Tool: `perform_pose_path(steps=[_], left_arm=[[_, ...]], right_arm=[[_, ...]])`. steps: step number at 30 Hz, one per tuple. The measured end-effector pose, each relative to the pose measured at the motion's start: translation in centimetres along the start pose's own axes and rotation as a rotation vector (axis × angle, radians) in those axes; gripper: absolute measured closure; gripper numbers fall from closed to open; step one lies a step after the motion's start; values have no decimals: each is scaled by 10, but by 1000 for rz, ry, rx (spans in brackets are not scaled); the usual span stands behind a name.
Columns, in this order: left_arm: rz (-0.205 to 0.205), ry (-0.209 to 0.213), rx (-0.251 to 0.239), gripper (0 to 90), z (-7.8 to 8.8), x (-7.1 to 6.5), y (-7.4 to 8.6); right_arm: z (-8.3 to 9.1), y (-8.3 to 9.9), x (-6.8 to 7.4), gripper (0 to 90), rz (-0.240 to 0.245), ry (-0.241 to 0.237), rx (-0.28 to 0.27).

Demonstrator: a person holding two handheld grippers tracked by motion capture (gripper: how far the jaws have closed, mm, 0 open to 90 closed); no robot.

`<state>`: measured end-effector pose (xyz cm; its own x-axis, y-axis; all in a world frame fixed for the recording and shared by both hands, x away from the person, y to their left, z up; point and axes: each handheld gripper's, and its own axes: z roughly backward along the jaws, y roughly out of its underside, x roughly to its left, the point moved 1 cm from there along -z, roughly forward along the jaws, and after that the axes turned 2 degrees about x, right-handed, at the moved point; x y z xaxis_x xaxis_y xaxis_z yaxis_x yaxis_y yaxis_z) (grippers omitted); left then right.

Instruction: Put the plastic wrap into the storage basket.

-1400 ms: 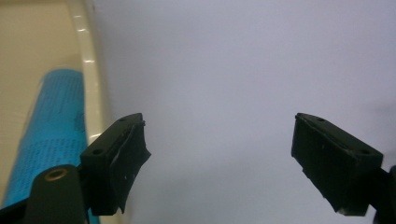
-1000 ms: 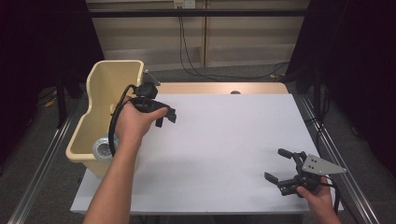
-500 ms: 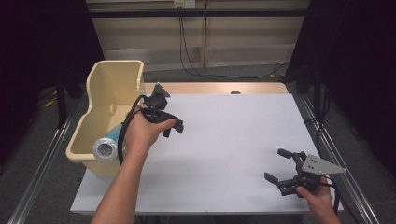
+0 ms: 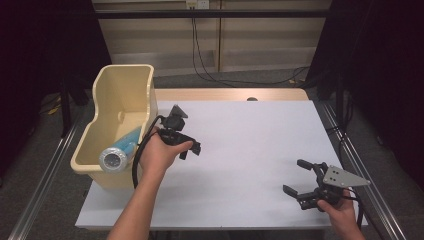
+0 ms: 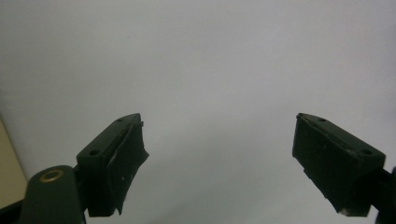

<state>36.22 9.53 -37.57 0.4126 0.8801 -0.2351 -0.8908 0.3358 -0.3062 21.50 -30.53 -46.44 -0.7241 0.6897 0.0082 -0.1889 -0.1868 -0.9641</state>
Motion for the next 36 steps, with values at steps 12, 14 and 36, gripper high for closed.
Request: perform_pose_path(steps=[12, 14, 36], left_arm=[[-10, 28, -44, 161, -31, 7, 28], [-11, 34, -84, 160, -34, 8, 33], [-239, -84, -621, 109, -47, 0, 83]], right_arm=[[0, 0, 0, 14, 4, -2, 3], [-1, 0, 0, 14, 0, -4, 2], [-1, 0, 1, 14, 7, -3, 6]])
